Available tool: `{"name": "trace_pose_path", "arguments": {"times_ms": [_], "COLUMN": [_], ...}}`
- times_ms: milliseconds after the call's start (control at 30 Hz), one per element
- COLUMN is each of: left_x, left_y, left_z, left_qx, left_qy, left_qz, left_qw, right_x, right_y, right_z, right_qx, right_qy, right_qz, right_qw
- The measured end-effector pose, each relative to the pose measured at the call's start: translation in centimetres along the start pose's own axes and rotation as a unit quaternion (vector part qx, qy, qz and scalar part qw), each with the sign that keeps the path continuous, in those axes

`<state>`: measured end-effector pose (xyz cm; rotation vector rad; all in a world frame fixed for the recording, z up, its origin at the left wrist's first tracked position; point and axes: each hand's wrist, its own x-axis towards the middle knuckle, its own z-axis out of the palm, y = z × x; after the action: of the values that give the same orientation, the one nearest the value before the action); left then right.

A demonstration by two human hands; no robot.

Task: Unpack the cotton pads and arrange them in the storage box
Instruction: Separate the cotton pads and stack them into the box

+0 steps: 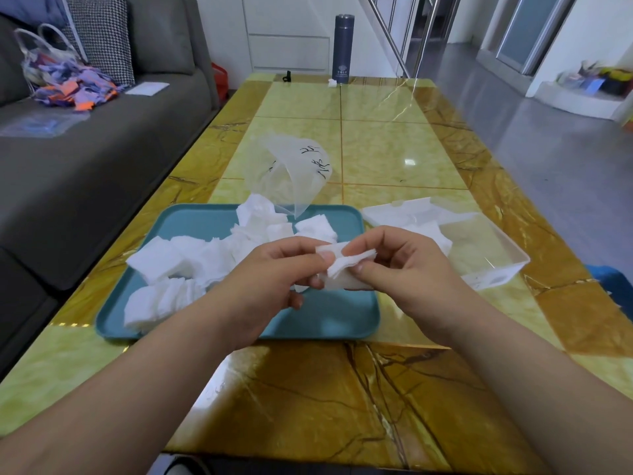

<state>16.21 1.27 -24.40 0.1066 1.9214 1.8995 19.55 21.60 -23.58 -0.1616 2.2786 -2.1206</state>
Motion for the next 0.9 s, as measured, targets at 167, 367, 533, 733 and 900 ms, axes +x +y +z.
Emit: {"name": "trace_pose_path", "arguments": {"times_ms": [167, 367, 533, 733, 900], "left_x": [0.1, 0.7, -0.3, -0.1, -0.1], "left_y": [0.0, 0.0, 0.6, 0.0, -0.1], "left_z": [-0.1, -0.7, 0.0, 0.8, 0.6], "left_qx": [0.003, -0.024, -0.027, 0.075, 0.095], "left_qy": [0.038, 0.165, 0.051, 0.072, 0.062], "left_qz": [0.001, 0.078, 0.093, 0.101, 0.109], "left_qw": [0.999, 0.983, 0.994, 0.99, 0.988], "right_x": [0.1, 0.7, 0.7, 0.5, 0.6], "right_y": [0.1, 1.1, 1.1, 0.5, 0.6], "right_z": [-0.1, -0.4, -0.1, 0.6, 0.4], "right_qx": [0.003, -0.038, 0.023, 0.074, 0.061], "right_qy": [0.001, 0.107, 0.106, 0.02, 0.02], "right_qz": [0.019, 0.08, 0.118, 0.113, 0.12], "right_qw": [1.0, 0.99, 0.987, 0.991, 0.991]}}
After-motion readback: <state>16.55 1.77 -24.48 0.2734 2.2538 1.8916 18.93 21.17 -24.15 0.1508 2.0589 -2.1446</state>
